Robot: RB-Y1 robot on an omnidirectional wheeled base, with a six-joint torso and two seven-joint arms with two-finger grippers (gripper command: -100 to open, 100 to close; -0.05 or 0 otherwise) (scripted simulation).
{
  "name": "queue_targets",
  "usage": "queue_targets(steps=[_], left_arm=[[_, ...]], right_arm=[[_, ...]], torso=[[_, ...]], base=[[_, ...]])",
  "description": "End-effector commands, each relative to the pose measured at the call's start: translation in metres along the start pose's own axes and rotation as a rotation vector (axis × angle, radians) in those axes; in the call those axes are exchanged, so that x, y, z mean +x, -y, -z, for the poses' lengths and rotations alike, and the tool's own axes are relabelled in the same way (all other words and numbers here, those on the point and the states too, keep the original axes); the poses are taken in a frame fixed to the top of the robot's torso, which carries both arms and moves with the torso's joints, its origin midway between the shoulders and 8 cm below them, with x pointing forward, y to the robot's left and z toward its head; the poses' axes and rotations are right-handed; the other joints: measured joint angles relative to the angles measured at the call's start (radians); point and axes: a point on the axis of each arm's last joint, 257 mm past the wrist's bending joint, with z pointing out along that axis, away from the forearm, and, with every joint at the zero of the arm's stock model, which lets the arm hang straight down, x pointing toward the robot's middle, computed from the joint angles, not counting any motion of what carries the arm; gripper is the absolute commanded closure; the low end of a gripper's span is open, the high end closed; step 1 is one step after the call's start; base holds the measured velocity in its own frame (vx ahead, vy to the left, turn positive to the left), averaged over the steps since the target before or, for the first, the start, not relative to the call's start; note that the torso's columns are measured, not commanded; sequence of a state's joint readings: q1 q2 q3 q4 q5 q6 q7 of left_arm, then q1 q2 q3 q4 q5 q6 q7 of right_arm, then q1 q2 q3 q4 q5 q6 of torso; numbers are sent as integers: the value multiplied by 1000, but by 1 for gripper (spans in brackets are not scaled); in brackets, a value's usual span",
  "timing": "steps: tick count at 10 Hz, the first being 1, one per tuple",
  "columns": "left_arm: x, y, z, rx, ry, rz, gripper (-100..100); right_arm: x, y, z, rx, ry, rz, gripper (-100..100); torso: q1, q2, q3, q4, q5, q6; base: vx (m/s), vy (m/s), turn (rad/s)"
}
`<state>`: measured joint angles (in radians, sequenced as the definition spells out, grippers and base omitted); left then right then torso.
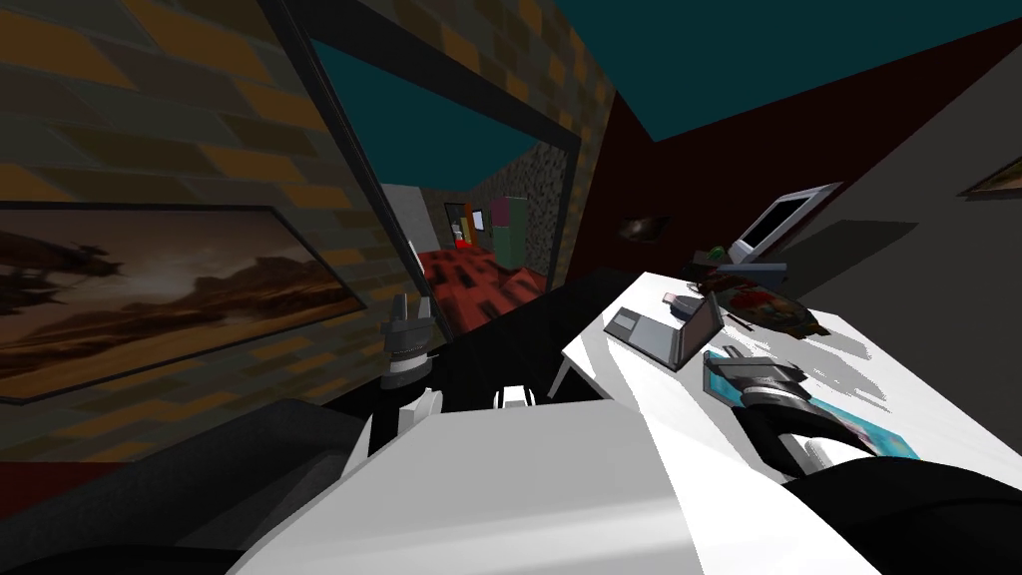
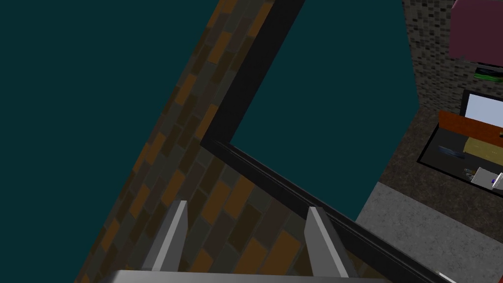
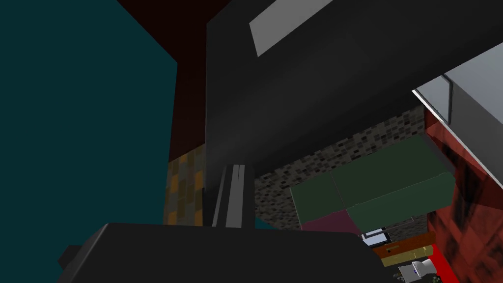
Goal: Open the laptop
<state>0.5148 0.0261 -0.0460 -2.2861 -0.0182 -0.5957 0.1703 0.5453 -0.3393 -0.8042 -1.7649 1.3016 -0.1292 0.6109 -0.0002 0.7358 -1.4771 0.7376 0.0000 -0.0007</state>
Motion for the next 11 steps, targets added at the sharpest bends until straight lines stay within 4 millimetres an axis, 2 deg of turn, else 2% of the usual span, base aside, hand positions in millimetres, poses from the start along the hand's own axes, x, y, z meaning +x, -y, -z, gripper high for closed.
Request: queue_targets(steps=[1, 2, 4, 5, 8, 11], left_arm=[[0, 0, 0, 0, 0, 0, 0], [0, 0, 0, 0, 0, 0, 0], [0, 0, 0, 0, 0, 0, 0], [0, 0, 0, 0, 0, 0, 0], [0, 0, 0, 0, 0, 0, 0], [0, 0, 0, 0, 0, 0, 0]], right_arm=[[-3, 15, 16, 4, 12, 44, 100], [5, 16, 22, -4, -2, 30, 100], [3, 17, 20, -1, 1, 16, 100], [-12, 11, 14, -26, 42, 23, -100], [-35, 3, 5, -56, 99, 35, -100], [-68, -10, -4, -99, 182, 56, -100]], torso=[[1, -2, -2, -1, 0, 1], [0, 1, 0, 0, 0, 1], [-1, 5, 3, 1, 0, 1], [0, 4, 2, 1, 0, 1], [-1, 4, 2, 1, -1, 1], [1, 1, 0, 0, 0, 1]], base=[[56, 7, 0], [18, -4, -11], [0, 0, 0], [-50, -23, 222], [-93, -39, 206], [-79, -7, 204]])
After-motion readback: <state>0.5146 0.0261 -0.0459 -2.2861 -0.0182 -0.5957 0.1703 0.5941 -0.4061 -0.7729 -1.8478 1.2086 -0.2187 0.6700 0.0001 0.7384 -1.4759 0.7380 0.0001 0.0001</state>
